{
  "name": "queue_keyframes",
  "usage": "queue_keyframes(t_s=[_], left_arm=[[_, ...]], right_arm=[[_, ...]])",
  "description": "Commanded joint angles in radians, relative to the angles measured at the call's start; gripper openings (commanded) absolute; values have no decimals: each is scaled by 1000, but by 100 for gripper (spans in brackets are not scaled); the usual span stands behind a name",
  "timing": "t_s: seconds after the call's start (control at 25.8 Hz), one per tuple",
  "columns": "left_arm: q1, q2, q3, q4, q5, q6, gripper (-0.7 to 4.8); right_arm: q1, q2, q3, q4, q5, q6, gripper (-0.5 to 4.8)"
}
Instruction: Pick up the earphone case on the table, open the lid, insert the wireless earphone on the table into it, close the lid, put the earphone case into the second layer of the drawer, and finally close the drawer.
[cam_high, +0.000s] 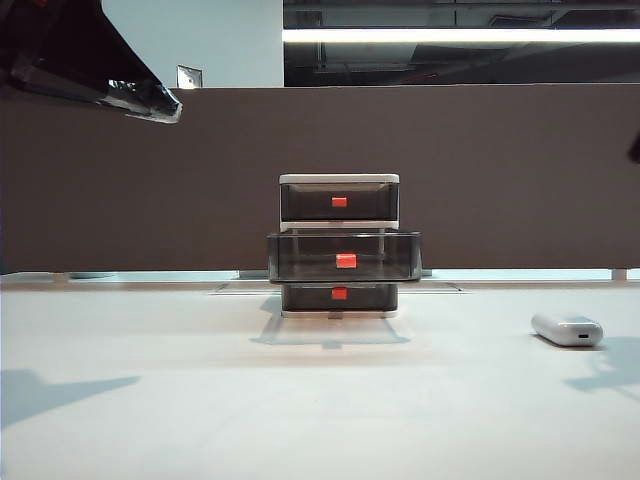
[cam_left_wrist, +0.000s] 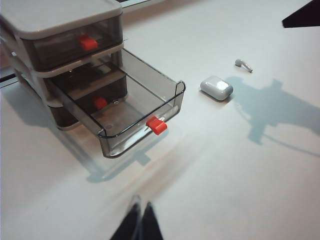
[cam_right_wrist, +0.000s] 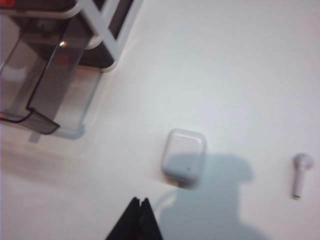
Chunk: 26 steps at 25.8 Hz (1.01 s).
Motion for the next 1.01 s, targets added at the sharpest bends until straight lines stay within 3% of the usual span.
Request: queue_keyframes(t_s=[0.04,0.16,0.23,0.66,0.7,0.82,1.01], left_arm=[[-1,-1,4,30,3,8,-6],[-1,-1,4,33,3,8,-6],[-1,-1,4,33,3,8,-6],[-1,-1,4,36,3,8,-6],[-1,-1,4,36,3,8,-6],[-1,-1,4,36,3,8,-6],[-1,-1,4,36,3,8,-6]], right_arm=[[48,104,77,-61,3,-4,31],[69,204,151,-133,43,0,277],[77,254,195,-177,65,5,344],[77,576,512,-414,90,53,348],[77,598,528,-425,91,52,353],[77,657,563,-444,90,52,438],[78,721,570,-439,91,40,442]])
